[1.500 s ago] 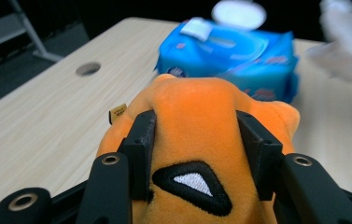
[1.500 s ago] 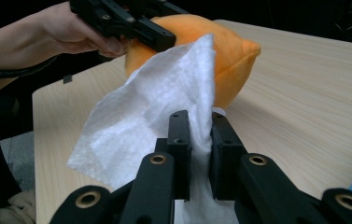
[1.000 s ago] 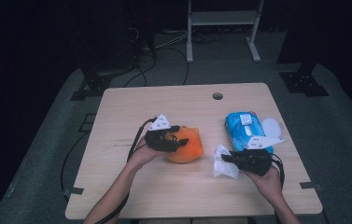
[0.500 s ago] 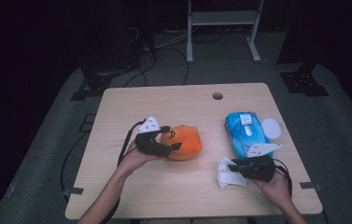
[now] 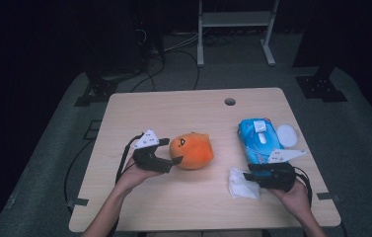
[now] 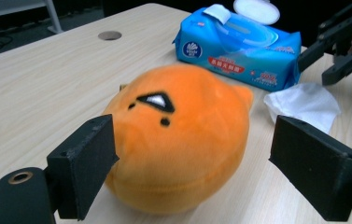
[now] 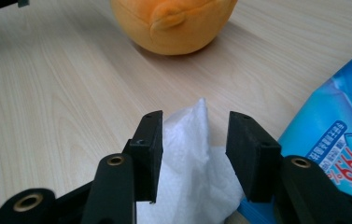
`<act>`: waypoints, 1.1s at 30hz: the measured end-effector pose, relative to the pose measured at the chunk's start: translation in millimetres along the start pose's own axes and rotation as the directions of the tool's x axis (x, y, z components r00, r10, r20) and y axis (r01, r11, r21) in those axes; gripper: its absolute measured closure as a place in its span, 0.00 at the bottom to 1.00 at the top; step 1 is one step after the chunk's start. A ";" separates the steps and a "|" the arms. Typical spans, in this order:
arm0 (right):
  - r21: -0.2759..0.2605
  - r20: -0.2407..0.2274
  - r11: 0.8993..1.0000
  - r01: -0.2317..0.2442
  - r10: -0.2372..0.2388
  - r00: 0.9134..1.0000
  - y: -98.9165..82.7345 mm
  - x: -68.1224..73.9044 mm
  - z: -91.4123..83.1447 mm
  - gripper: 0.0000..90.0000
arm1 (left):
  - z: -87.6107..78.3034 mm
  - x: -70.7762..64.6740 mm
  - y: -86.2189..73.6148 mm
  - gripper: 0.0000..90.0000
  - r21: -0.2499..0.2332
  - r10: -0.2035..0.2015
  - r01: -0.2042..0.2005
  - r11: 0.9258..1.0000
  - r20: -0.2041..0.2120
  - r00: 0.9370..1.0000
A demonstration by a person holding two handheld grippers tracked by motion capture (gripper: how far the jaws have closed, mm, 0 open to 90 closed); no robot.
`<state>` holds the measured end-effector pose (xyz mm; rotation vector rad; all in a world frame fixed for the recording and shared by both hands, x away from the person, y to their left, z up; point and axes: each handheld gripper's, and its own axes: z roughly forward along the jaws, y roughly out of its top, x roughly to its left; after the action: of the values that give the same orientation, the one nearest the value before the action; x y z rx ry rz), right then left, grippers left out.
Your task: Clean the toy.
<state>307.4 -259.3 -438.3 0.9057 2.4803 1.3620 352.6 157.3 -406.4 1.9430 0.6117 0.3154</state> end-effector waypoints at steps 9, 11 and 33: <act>-0.019 0.008 1.000 -0.012 0.012 1.000 0.4 0.6 -4.5 0.57 | -12.1 0.7 -10.7 0.14 0.006 -0.006 0.007 1.000 -0.023 1.000; -0.022 0.012 1.000 -0.011 0.011 1.000 0.7 -0.1 -5.2 0.56 | -14.9 1.4 -13.0 0.14 0.011 -0.007 0.007 1.000 -0.027 1.000; -0.024 0.025 1.000 -0.020 0.021 0.999 -0.1 -0.2 -6.0 0.49 | -39.1 5.6 -40.5 0.12 0.044 -0.035 0.038 0.998 -0.070 0.997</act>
<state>305.0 -263.8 -435.0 0.9405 2.4375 1.3746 327.6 204.1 -426.0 1.9683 0.7047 0.3501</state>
